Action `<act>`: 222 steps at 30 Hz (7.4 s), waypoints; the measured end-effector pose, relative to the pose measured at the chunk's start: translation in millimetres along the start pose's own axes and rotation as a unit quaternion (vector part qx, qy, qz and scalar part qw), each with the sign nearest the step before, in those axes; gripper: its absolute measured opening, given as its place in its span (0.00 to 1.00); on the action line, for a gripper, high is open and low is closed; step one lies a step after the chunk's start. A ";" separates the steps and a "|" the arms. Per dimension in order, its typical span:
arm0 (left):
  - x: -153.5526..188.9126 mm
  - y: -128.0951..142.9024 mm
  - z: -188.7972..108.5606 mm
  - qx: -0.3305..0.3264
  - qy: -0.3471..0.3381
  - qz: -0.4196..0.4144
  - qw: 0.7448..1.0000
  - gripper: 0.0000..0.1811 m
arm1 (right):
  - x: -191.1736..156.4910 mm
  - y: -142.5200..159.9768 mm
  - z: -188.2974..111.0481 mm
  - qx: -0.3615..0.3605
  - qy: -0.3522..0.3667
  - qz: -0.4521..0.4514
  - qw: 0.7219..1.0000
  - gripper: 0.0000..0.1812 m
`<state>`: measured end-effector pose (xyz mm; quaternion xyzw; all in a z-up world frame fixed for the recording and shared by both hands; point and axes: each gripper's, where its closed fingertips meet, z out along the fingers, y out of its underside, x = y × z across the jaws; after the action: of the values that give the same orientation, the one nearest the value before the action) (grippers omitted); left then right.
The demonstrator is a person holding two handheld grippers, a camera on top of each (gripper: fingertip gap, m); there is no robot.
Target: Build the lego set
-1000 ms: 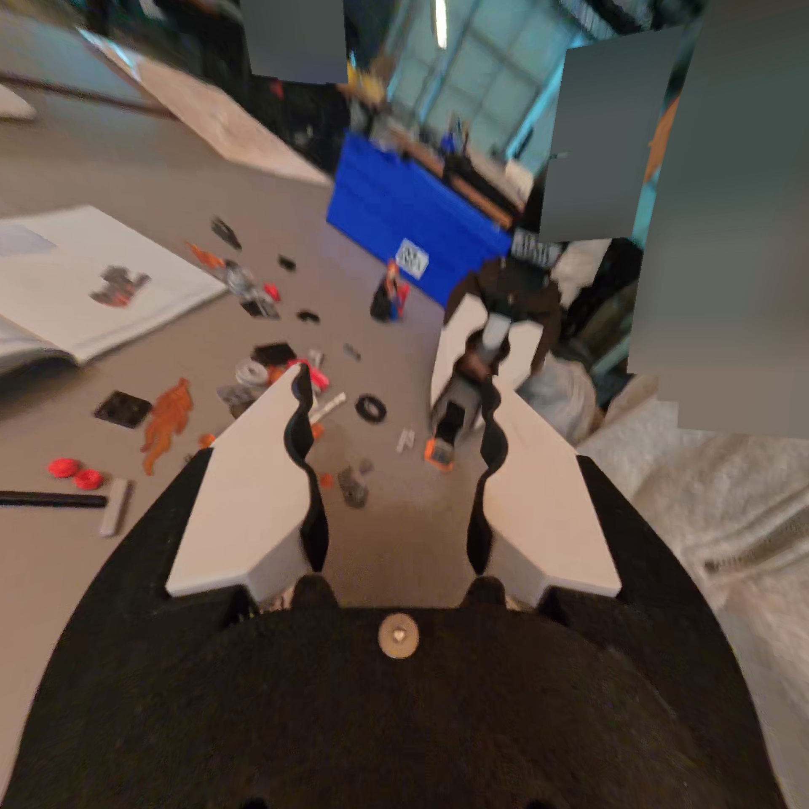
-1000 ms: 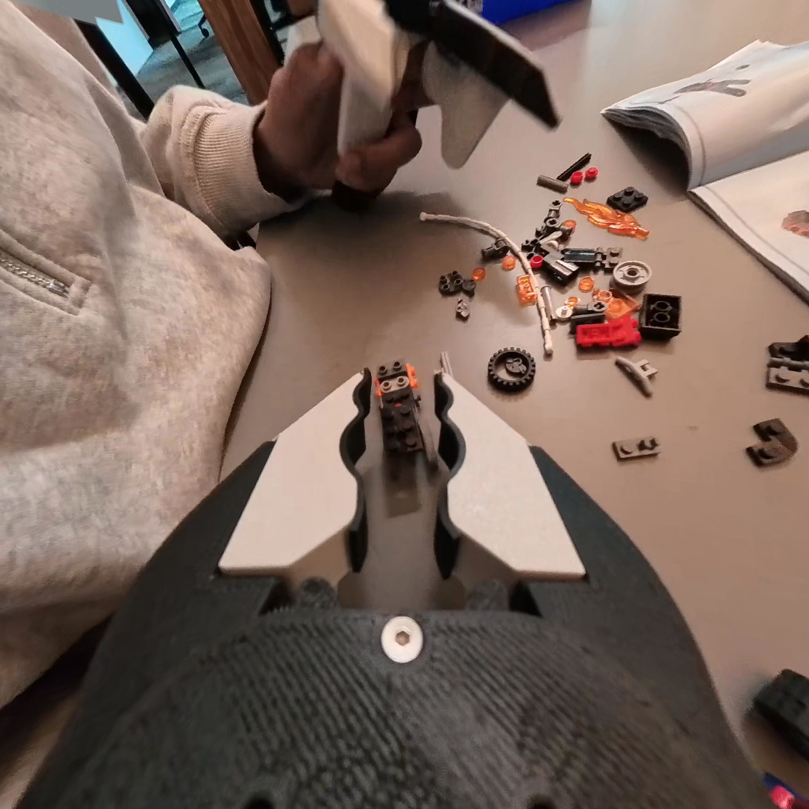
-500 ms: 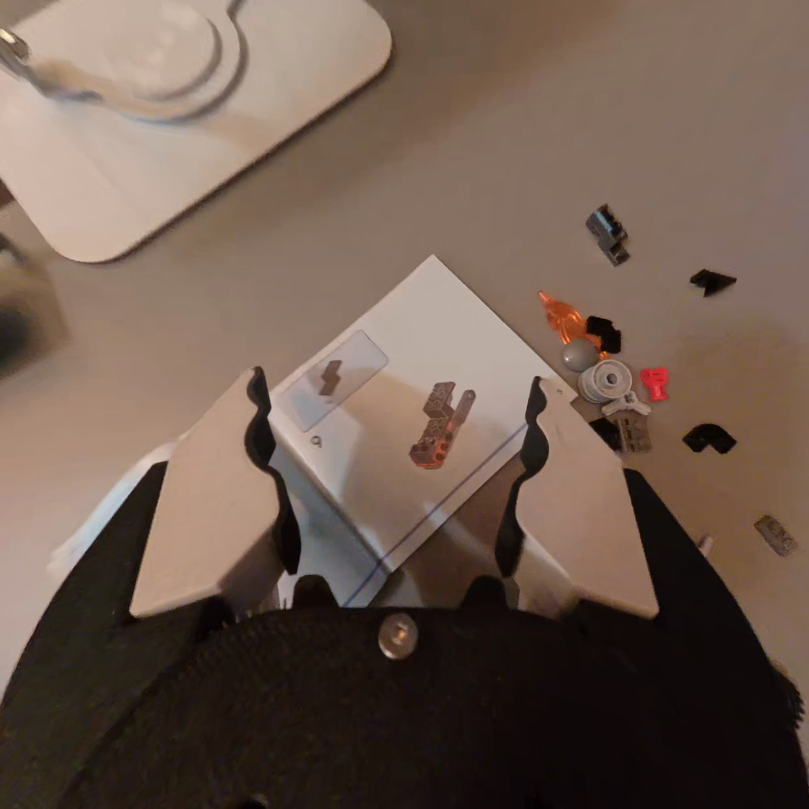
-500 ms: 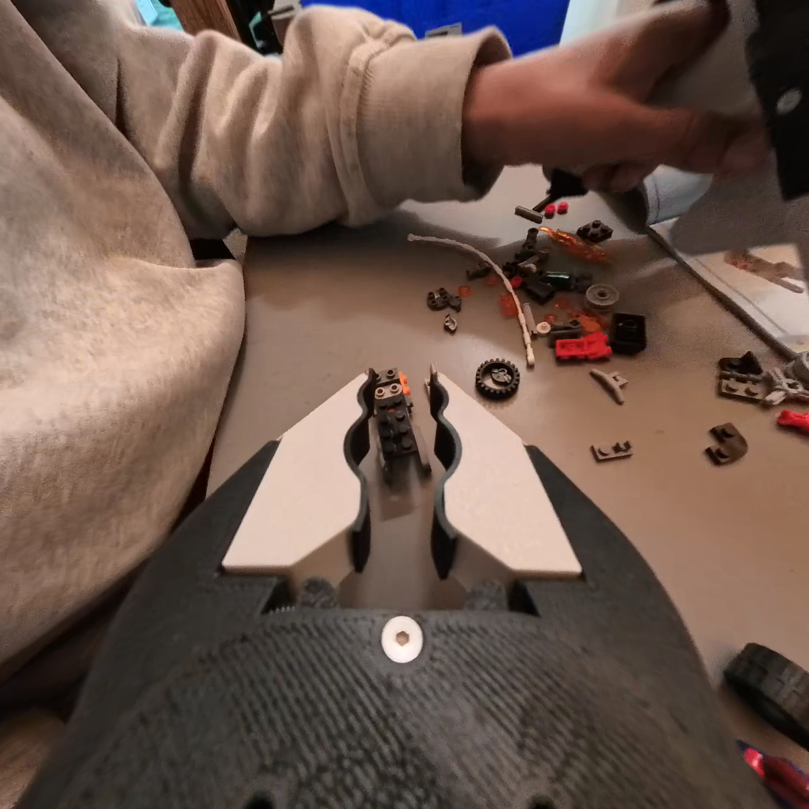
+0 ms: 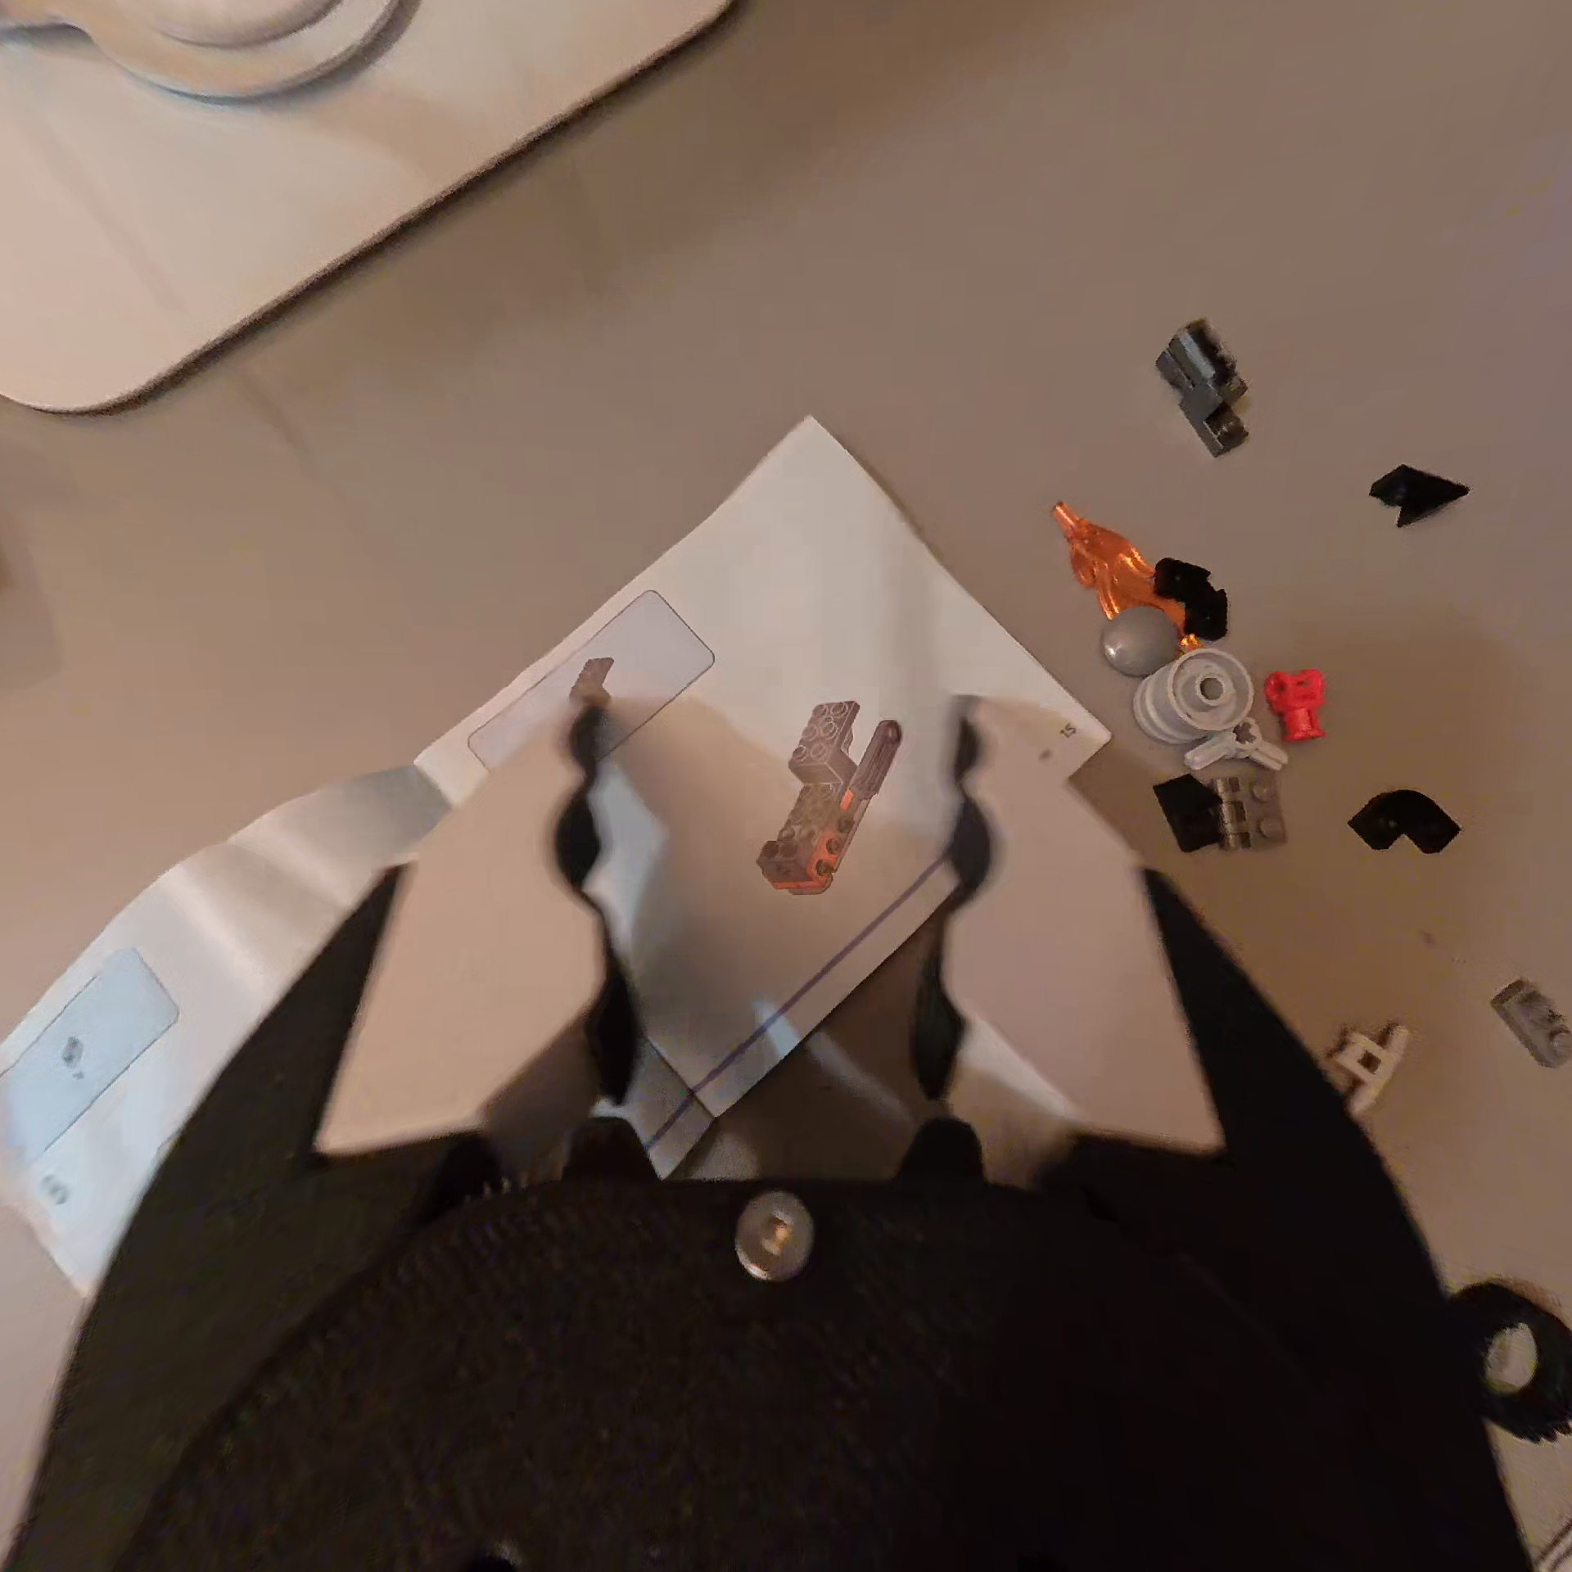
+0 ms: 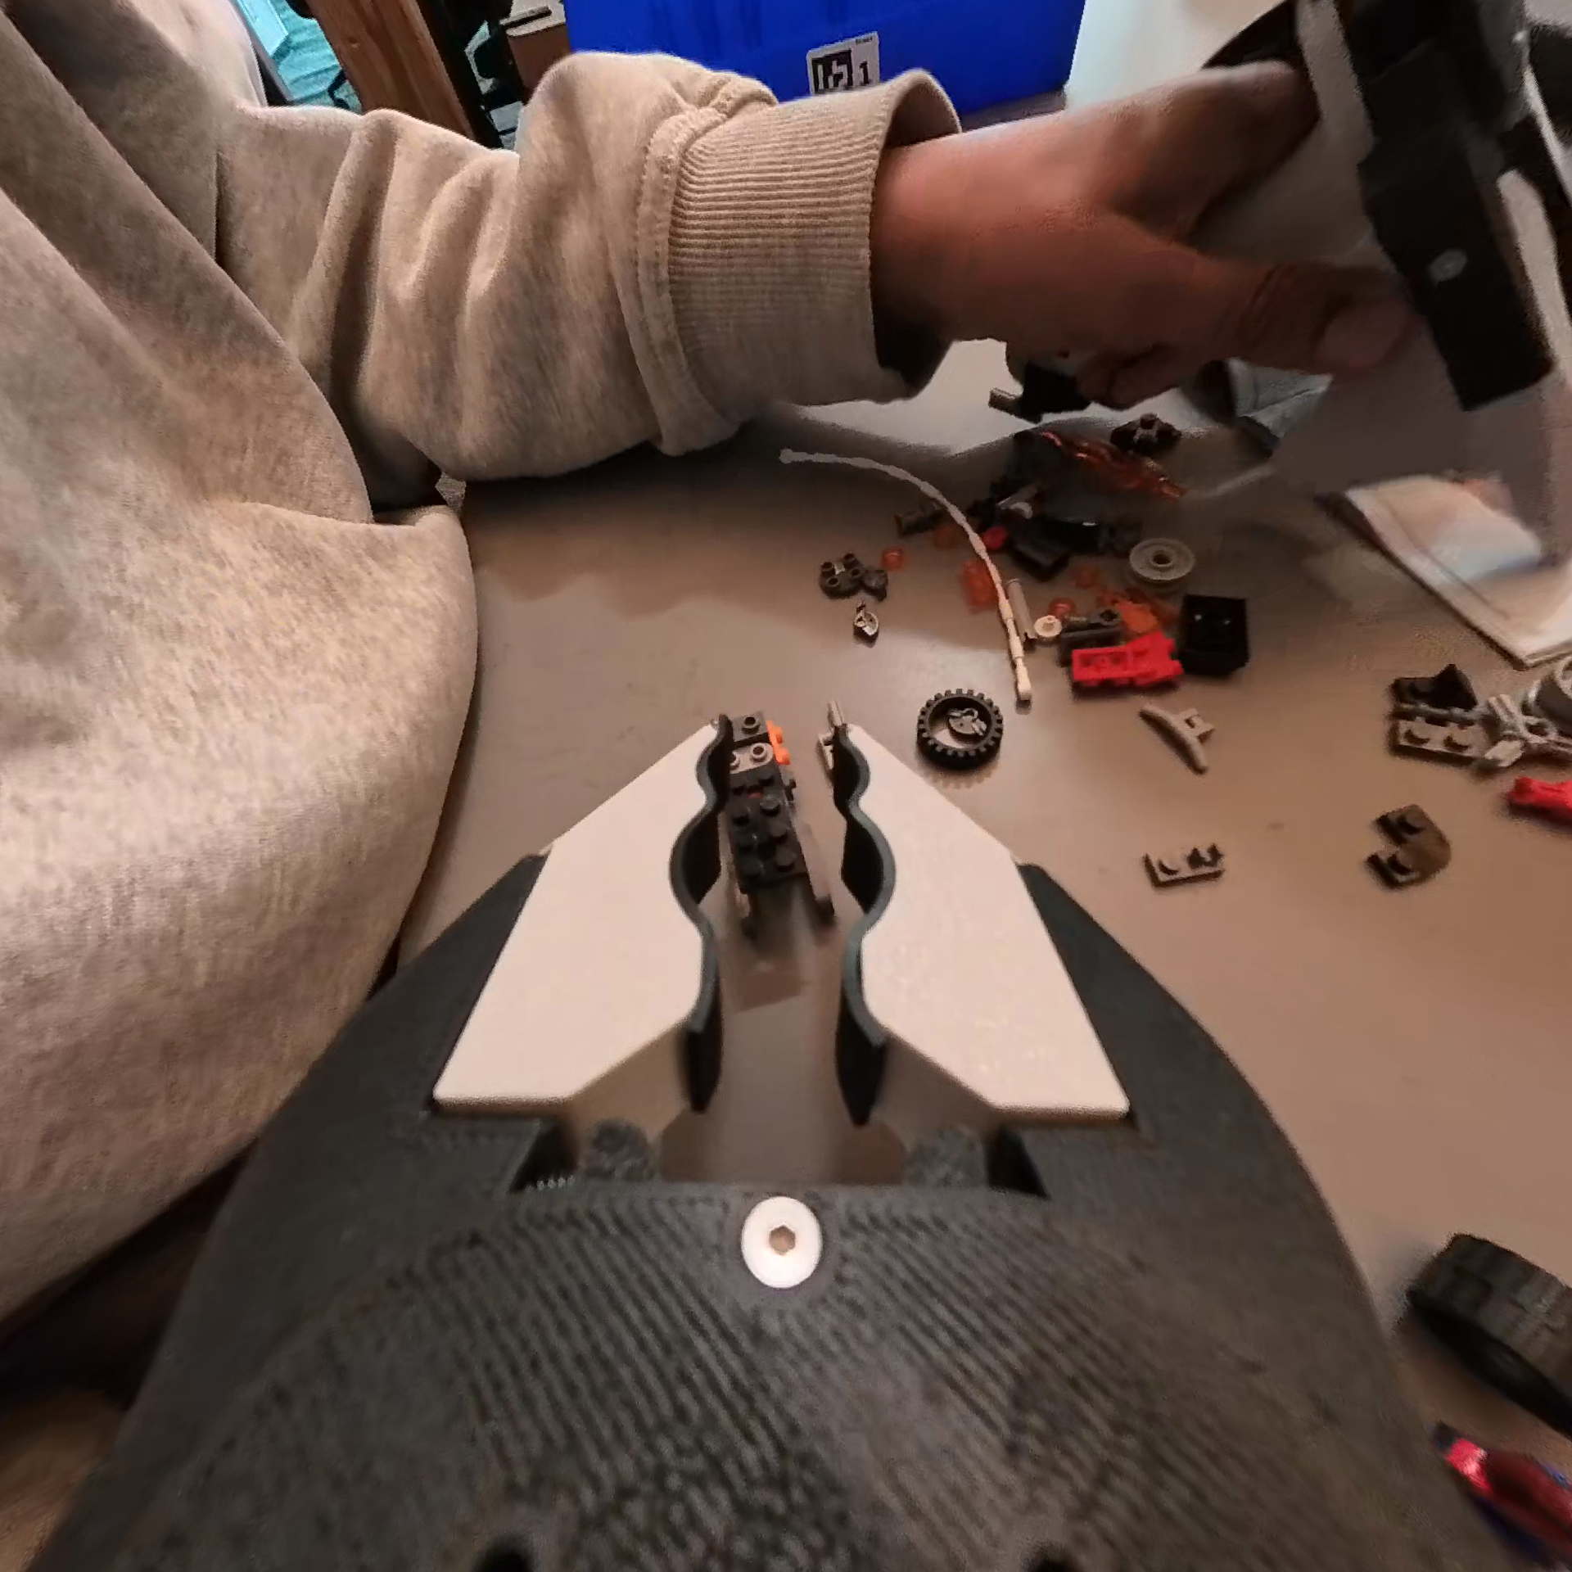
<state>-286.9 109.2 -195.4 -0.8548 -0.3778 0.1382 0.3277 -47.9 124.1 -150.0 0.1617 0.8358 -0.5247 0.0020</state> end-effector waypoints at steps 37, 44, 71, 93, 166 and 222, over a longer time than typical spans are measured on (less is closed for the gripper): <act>-0.2 7.7 -0.2 -0.005 0.000 0.009 1.000 0.70 | 5.8 6.7 5.8 -0.024 0.014 0.007 1.000 0.12; 0.6 8.8 -1.6 -0.001 0.004 0.015 1.000 0.71 | 5.6 7.3 6.3 -0.028 0.014 0.007 0.999 0.12; -12.5 7.9 -5.8 -0.017 -0.016 -0.010 1.000 0.51 | -0.4 2.6 2.0 -0.013 0.001 0.011 1.000 0.08; -21.4 -1.1 -14.0 0.033 0.029 -0.052 0.998 0.01 | 1.9 3.9 3.3 -0.018 0.003 0.018 1.000 0.08; -25.1 -8.0 -2.7 0.027 -0.041 0.011 0.999 0.02 | 1.2 5.3 4.1 -0.021 0.005 0.010 1.000 0.05; -30.5 -33.5 -21.2 0.085 -0.004 -0.063 0.994 0.01 | 1.8 8.5 6.6 -0.035 0.009 0.011 0.999 0.05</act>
<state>-315.9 93.8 -157.7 -0.7980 -0.4191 0.1525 0.4053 -48.5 122.2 -160.7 0.1750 0.8519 -0.4936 0.0060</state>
